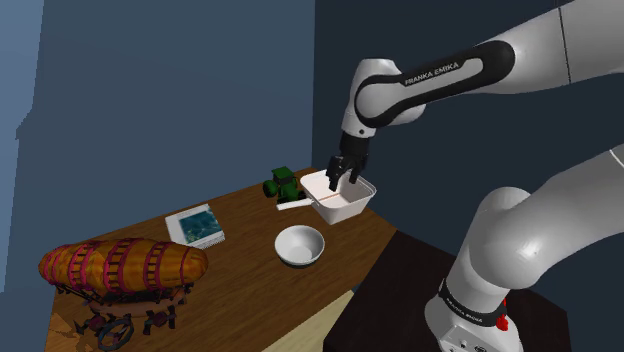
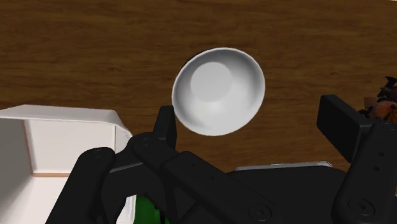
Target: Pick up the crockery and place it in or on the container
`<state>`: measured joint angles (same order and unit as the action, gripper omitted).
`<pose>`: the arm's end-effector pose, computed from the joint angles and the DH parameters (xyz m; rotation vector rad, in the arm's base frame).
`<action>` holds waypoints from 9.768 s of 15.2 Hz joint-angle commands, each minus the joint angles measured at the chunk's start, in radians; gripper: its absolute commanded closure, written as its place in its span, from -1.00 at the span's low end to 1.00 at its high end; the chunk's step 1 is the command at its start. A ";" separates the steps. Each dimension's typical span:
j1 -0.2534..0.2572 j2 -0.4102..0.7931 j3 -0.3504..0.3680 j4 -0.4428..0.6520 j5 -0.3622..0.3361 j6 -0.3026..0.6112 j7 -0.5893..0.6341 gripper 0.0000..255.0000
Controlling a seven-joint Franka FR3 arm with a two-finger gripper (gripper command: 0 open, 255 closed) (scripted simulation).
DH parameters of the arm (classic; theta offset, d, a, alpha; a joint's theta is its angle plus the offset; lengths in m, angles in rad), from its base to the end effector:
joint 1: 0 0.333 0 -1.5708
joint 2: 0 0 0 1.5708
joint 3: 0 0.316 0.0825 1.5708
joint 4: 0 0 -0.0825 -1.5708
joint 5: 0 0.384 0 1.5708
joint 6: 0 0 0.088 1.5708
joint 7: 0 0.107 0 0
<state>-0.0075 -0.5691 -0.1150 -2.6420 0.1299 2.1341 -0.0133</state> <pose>0.3683 -0.0389 0.4291 -2.9605 0.2364 -0.0986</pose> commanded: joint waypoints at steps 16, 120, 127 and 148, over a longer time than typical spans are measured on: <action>0.108 0.698 -0.120 0.072 0.563 0.590 -0.535 -1.00; -0.206 1.066 -0.299 0.862 0.460 0.030 -0.687 1.00; -0.219 1.119 -0.279 0.853 0.497 0.083 -0.723 1.00; -0.219 1.047 -0.313 0.868 0.445 0.000 -0.694 -1.00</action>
<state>-0.2265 0.4785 -0.4272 -1.7732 0.5755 2.1349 -0.7077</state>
